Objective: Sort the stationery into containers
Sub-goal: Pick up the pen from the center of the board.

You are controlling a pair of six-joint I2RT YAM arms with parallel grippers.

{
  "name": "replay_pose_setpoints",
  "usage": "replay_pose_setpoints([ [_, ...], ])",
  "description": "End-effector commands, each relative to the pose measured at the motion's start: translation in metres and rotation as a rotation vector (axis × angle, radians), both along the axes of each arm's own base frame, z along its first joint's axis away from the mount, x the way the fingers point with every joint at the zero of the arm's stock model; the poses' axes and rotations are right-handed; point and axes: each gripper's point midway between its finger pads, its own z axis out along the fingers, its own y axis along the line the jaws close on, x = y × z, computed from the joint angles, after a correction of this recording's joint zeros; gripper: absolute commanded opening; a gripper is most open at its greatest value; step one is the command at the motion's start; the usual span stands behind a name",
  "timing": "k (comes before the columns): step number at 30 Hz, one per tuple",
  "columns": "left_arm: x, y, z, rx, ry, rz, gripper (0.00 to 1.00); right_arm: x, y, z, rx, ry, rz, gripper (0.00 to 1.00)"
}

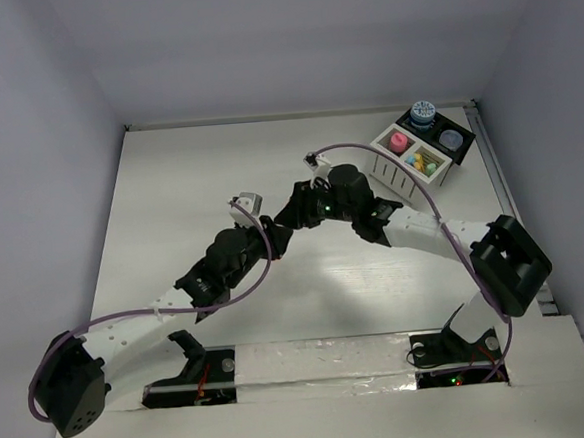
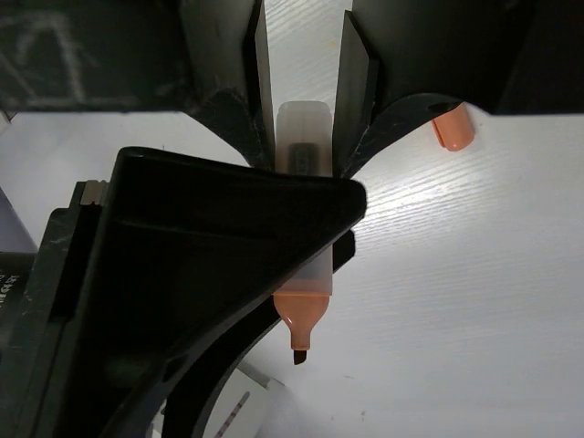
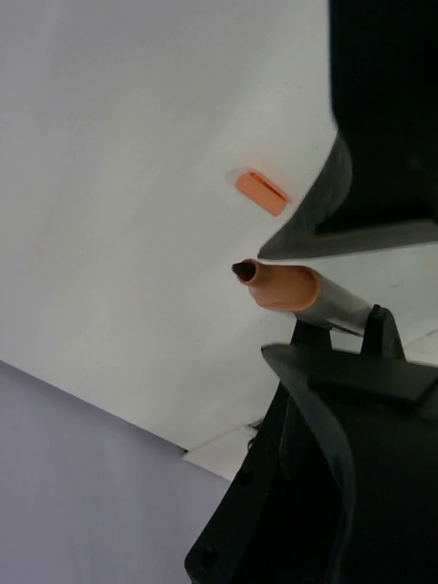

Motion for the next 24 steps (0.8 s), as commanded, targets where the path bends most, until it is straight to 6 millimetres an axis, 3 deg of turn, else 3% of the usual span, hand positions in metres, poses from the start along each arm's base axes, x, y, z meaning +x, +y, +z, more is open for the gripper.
replay_pose_setpoints([
  [1,-0.001,-0.009,0.014,-0.023,-0.056,-0.035,0.00,0.004,0.008,0.021,0.036,-0.052,-0.017,0.44],
  [4,-0.003,-0.011,0.009,-0.011,-0.049,-0.050,0.00,0.006,0.006,0.020,0.038,-0.053,-0.038,0.09],
  [6,-0.004,-0.011,0.010,-0.014,-0.051,-0.056,0.00,0.009,0.003,0.021,0.045,-0.061,-0.065,0.00],
  [8,-0.005,-0.010,0.010,-0.022,-0.054,-0.057,0.02,0.010,-0.002,0.022,0.045,-0.068,-0.096,0.00],
  [14,-0.016,-0.017,0.019,-0.121,-0.049,-0.102,0.41,0.005,-0.005,0.034,0.103,-0.069,-0.035,0.00],
  [18,-0.023,-0.023,0.032,-0.193,-0.052,-0.139,0.44,0.002,-0.011,0.052,0.226,-0.074,0.077,0.00],
  [24,-0.038,-0.027,0.052,-0.306,-0.078,-0.208,0.44,-0.028,-0.002,0.067,0.298,-0.063,0.267,0.00],
])
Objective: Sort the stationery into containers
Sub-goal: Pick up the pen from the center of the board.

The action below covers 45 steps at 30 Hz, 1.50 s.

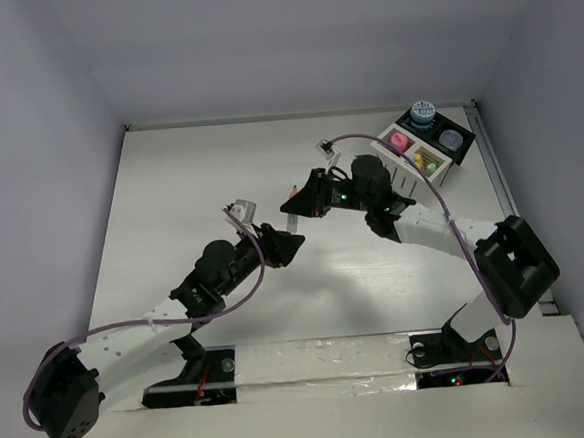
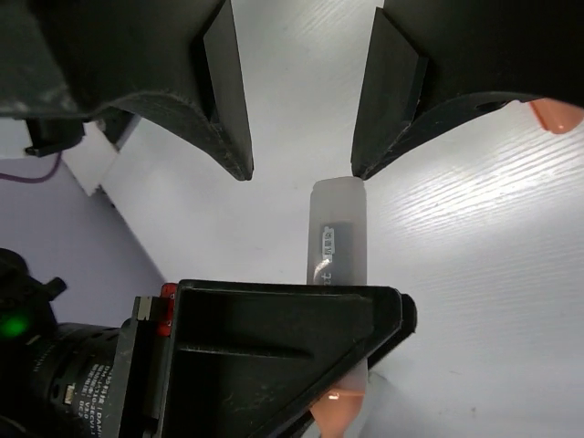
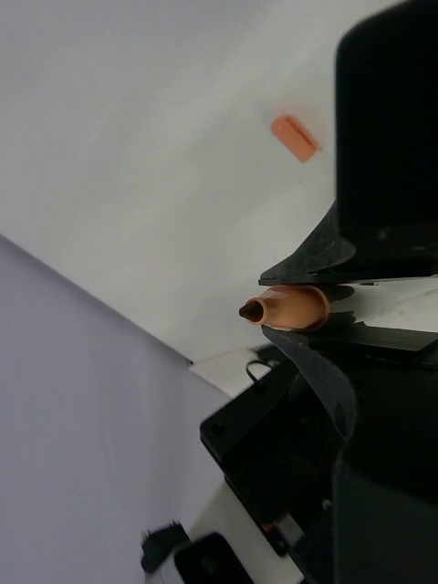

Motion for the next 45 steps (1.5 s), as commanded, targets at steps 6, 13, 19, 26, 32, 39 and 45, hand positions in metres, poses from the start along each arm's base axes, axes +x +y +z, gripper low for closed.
replay_pose_setpoints([
  [6,-0.015,-0.004,0.048,-0.183,-0.068,-0.069,0.44,-0.044,0.010,0.040,0.158,-0.076,0.247,0.00],
  [13,-0.012,0.004,0.056,-0.221,-0.073,-0.057,0.43,-0.058,0.007,0.049,0.186,-0.064,0.302,0.00],
  [19,-0.010,0.009,0.059,-0.257,-0.075,-0.080,0.42,-0.068,0.005,0.053,0.218,-0.057,0.346,0.00],
  [26,-0.014,-0.002,0.059,-0.246,-0.075,-0.161,0.34,-0.063,0.009,0.053,0.232,-0.053,0.344,0.00],
  [32,-0.022,-0.012,0.058,-0.245,-0.077,-0.238,0.27,-0.060,0.012,0.055,0.243,-0.058,0.352,0.00],
  [39,-0.024,-0.013,0.066,-0.246,-0.102,-0.256,0.13,-0.054,0.011,0.053,0.240,-0.059,0.336,0.00],
  [45,-0.016,-0.005,0.065,-0.199,-0.107,-0.188,0.00,-0.049,0.011,0.049,0.214,-0.060,0.305,0.21],
])
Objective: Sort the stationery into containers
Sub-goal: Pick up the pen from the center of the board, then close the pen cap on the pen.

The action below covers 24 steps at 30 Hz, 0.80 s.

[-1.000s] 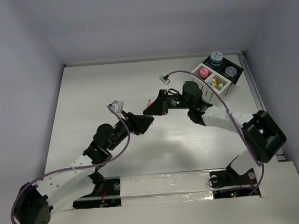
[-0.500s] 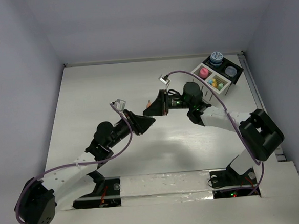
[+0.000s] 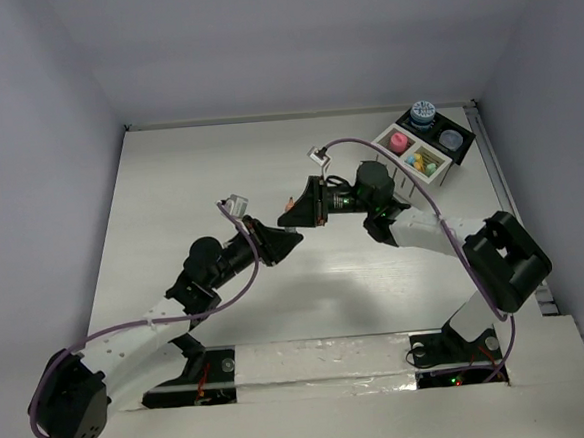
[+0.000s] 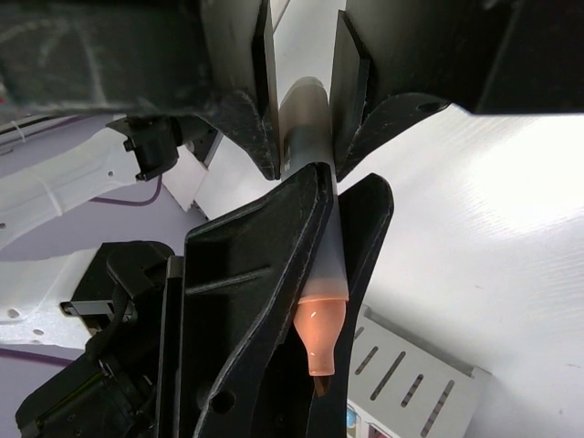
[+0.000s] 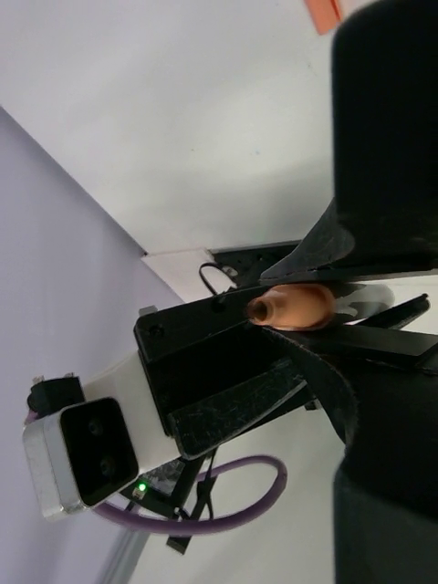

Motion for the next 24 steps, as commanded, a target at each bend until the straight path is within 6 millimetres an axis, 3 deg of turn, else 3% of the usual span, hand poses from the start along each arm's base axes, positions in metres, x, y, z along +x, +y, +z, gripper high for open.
replay_pose_setpoints([
  [1,0.006,0.005,0.030,-0.005,-0.095,0.042,0.00,0.007,0.000,0.012,-0.003,-0.039,-0.033,0.31],
  [2,0.009,0.008,0.029,0.012,-0.095,0.067,0.00,0.011,-0.001,0.009,-0.015,-0.056,-0.065,0.50],
  [3,0.014,0.011,0.030,0.026,-0.092,0.095,0.00,0.011,-0.003,0.014,-0.016,-0.073,-0.085,0.56],
  [5,0.025,0.020,0.017,0.084,-0.056,0.170,0.00,0.022,-0.010,0.003,-0.069,-0.063,-0.156,0.70],
  [9,0.034,0.033,0.017,0.119,-0.037,0.240,0.00,0.023,-0.026,0.002,-0.100,-0.076,-0.199,0.87],
  [11,0.037,0.043,0.018,0.132,-0.033,0.290,0.00,0.023,-0.034,0.002,-0.116,-0.097,-0.217,0.90],
  [14,0.044,0.062,0.018,0.162,-0.024,0.390,0.00,0.019,-0.042,-0.016,-0.176,-0.103,-0.230,0.90],
  [17,0.041,0.070,0.020,0.154,-0.022,0.416,0.00,0.020,-0.050,-0.046,-0.246,-0.069,-0.272,0.89],
  [21,0.036,0.077,0.030,0.133,-0.039,0.432,0.00,0.032,-0.052,-0.086,-0.336,0.014,-0.324,0.71],
  [24,0.034,0.080,0.035,0.133,-0.045,0.437,0.00,0.047,-0.047,-0.109,-0.418,0.045,-0.375,0.69],
])
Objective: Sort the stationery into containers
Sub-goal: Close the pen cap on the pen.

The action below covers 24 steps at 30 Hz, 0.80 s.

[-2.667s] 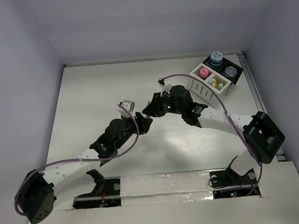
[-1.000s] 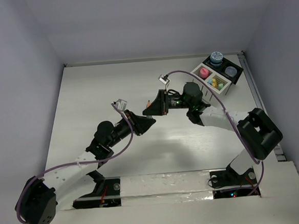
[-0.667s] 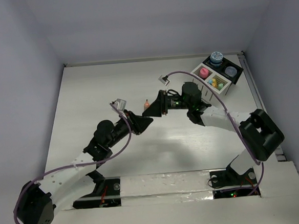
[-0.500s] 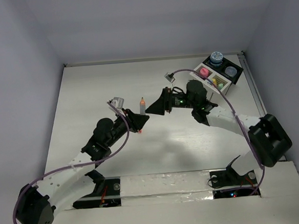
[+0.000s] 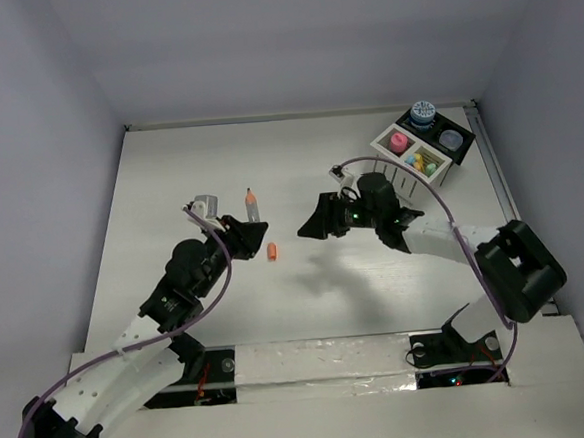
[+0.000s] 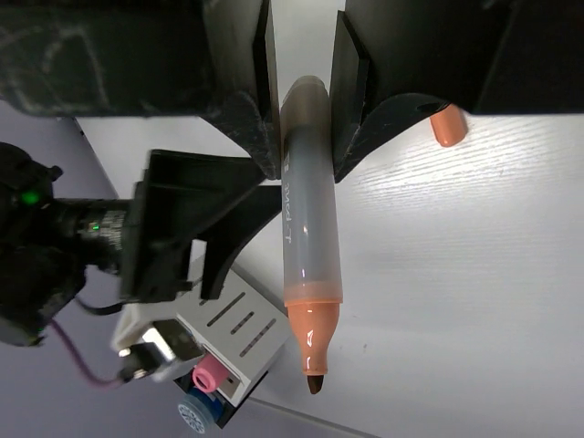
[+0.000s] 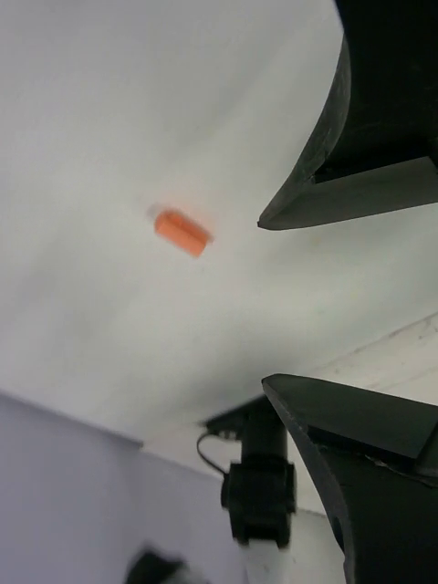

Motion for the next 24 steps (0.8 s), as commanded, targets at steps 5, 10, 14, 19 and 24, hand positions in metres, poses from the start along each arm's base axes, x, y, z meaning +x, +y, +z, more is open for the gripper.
replay_pose_setpoints([
  [5,-0.002,0.011,0.038,-0.010,-0.059,0.031,0.00,0.024,0.030,-0.054,-0.223,0.042,-0.065,0.82],
  [10,-0.003,0.014,0.041,-0.006,-0.059,0.040,0.00,0.036,0.056,-0.078,-0.288,0.076,-0.075,0.85],
  [14,-0.002,0.015,0.037,-0.003,-0.053,0.048,0.00,0.032,0.074,-0.106,-0.375,0.090,-0.060,0.85],
  [19,-0.003,0.015,0.037,-0.008,-0.059,0.043,0.00,0.027,0.084,-0.126,-0.464,0.089,-0.073,0.74],
  [24,-0.002,0.013,0.034,0.001,-0.053,0.040,0.00,0.026,0.092,-0.136,-0.578,0.034,-0.096,0.59],
])
